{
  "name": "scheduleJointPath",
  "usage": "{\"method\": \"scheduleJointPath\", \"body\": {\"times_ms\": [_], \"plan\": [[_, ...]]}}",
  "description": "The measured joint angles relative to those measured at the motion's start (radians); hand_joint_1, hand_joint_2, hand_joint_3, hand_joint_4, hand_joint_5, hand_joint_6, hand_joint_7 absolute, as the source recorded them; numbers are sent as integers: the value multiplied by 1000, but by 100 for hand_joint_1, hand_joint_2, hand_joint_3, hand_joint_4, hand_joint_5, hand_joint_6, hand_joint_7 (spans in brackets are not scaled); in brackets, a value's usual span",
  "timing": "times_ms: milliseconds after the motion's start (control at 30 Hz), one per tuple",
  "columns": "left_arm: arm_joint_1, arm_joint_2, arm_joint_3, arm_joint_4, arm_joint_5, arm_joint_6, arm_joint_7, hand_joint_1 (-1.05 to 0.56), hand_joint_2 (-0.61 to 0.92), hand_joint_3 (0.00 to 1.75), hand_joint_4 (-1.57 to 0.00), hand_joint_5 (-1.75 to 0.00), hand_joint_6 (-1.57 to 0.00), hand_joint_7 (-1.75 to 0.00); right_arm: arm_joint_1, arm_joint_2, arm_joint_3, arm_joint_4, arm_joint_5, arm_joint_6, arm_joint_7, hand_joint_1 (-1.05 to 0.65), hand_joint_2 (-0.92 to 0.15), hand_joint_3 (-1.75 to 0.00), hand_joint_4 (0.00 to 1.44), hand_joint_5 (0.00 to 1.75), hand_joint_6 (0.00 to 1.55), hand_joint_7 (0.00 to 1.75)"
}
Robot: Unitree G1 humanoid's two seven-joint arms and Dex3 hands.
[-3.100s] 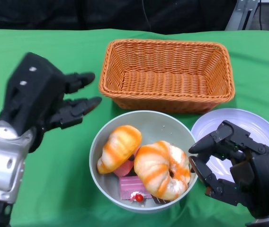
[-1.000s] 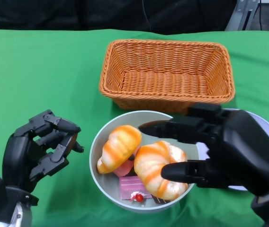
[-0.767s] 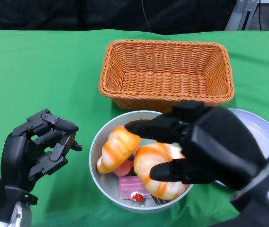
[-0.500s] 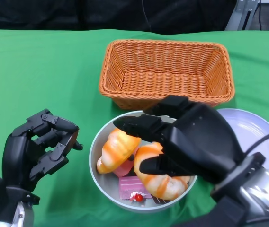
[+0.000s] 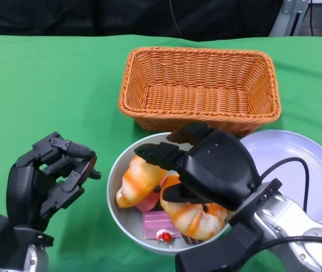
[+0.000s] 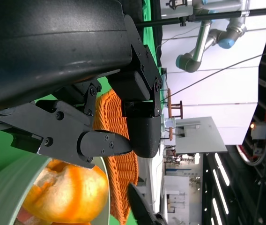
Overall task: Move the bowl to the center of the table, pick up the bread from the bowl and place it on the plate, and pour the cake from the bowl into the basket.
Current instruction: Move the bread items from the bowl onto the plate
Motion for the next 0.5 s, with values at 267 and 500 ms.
{"method": "scheduleJointPath", "body": {"times_ms": [267,500], "plan": [[-3,-3,8,15,-2,-22,21,-21,92,20,-82,-148,-90,-106,-54,20,41,142,4,9,-87,-70,-86,0,72,22,69,1],[-7,-9,11,30,-3,-47,44,-22,92,20,-83,-150,-90,-108,-97,44,73,233,8,30,-139,-70,-86,0,71,19,68,0]]}}
